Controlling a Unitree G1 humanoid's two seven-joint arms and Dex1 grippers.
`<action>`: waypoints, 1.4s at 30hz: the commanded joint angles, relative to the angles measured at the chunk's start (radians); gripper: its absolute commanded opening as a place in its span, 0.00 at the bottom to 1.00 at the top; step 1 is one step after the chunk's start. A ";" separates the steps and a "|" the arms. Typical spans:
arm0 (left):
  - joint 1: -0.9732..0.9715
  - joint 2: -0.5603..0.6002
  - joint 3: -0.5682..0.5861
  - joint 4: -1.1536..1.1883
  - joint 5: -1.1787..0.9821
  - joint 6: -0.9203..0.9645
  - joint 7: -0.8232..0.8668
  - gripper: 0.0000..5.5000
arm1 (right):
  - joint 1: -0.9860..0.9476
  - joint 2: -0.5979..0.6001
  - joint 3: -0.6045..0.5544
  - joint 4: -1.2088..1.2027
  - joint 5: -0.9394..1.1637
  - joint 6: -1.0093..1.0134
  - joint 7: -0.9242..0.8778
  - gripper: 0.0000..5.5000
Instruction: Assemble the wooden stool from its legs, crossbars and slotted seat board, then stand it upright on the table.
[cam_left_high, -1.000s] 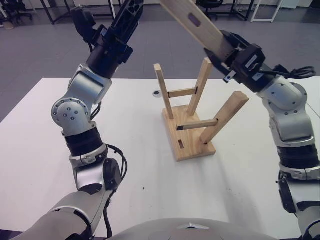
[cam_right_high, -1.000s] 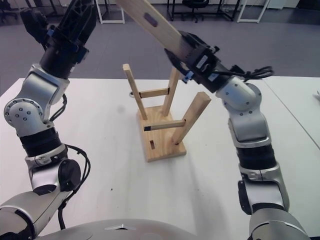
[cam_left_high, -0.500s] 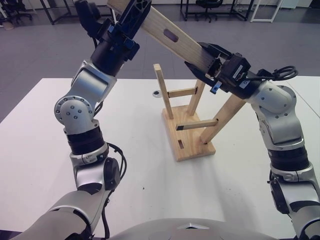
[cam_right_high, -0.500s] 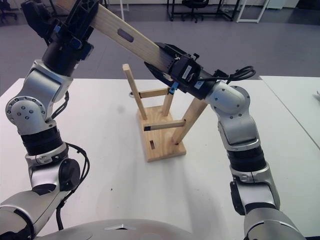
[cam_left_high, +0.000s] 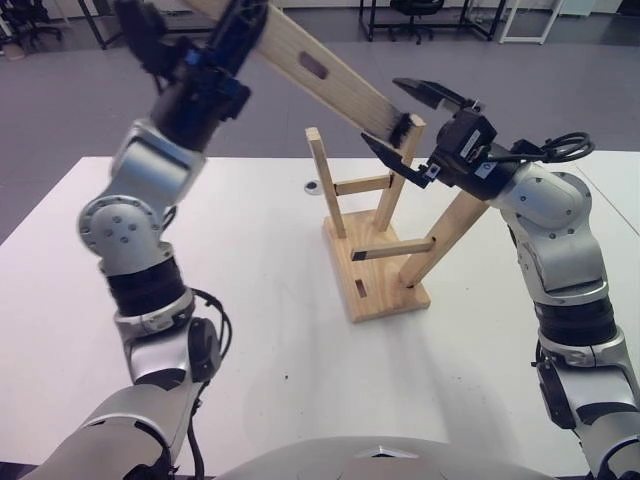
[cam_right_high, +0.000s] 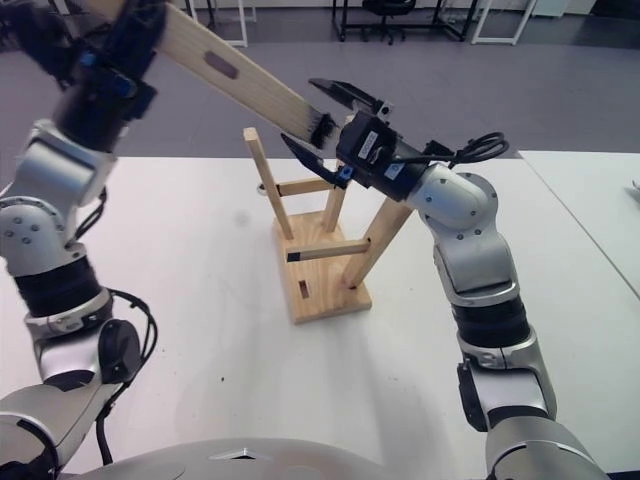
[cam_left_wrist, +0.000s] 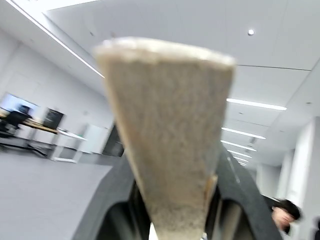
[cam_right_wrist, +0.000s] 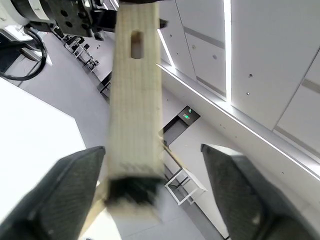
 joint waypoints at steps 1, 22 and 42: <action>0.235 0.150 0.134 -0.147 -0.109 0.070 -0.005 0.19 | 0.011 -0.073 -0.217 0.061 0.049 0.140 -0.094 0.68; 0.768 -0.200 -0.185 -0.329 0.216 -0.097 0.404 0.19 | 0.585 -0.014 0.132 0.166 -0.110 0.157 0.068 0.68; 0.741 -0.118 -0.444 -0.415 0.501 0.140 0.707 0.19 | 0.549 0.015 -0.056 -0.100 0.012 0.197 0.013 0.68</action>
